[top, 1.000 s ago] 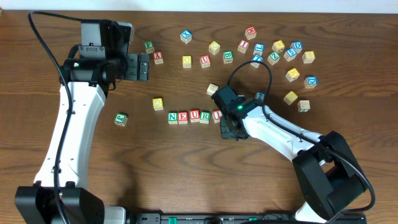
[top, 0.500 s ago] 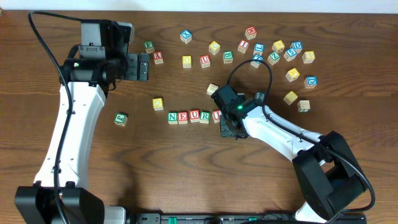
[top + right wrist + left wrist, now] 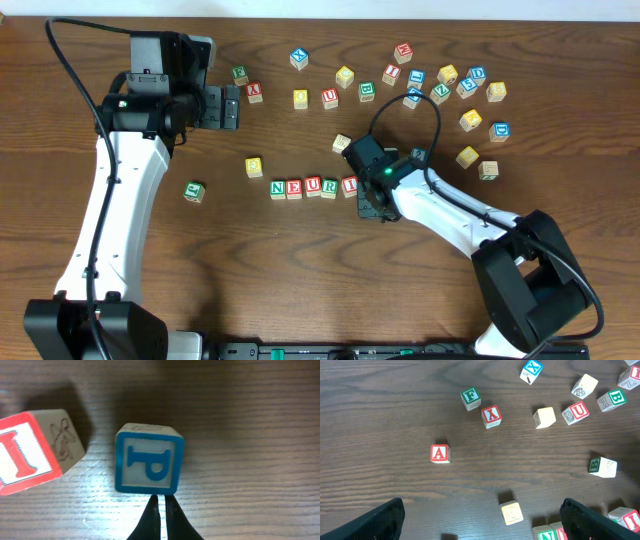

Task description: Spell out NEURIPS

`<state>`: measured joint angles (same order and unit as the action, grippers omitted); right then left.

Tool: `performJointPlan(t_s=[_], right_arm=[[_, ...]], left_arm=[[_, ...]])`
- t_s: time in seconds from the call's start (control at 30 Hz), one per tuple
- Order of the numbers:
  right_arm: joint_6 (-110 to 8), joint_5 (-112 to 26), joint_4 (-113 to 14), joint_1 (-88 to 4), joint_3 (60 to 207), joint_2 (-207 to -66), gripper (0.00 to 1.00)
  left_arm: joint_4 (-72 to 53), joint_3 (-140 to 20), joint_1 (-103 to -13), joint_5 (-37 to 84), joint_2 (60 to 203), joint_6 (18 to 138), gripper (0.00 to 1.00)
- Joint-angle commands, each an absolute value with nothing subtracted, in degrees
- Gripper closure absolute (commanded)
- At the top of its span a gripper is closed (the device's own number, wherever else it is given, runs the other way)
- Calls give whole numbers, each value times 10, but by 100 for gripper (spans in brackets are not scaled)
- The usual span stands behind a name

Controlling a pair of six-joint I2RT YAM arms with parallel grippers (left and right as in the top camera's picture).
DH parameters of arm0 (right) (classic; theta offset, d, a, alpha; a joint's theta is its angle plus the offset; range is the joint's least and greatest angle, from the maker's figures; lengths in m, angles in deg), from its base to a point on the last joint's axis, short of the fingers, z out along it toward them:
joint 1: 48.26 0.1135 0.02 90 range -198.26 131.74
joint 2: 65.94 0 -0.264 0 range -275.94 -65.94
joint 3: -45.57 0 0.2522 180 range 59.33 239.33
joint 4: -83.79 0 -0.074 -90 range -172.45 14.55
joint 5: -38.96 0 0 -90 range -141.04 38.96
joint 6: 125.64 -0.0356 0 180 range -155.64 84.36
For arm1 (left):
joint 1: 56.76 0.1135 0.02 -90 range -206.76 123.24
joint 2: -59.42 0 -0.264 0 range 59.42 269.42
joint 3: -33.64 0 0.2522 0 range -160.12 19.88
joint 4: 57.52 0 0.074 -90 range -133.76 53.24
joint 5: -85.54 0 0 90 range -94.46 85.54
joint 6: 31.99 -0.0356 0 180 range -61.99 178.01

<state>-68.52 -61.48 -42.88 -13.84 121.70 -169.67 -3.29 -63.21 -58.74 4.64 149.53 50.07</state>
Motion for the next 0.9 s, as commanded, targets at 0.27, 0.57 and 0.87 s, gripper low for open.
performJointPlan(t_s=[0.27, 0.57, 0.87], right_arm=[[-692, -644, -433, -152, 1214, -1701, 99], [-683, -646, -460, -153, 1214, -1701, 99], [-682, -657, -469, -155, 1214, -1701, 99]], left_arm=[[-33, -647, -585, 50, 1493, 495, 2], [-33, -647, -585, 50, 1493, 495, 2], [-33, -647, -585, 50, 1493, 495, 2]])
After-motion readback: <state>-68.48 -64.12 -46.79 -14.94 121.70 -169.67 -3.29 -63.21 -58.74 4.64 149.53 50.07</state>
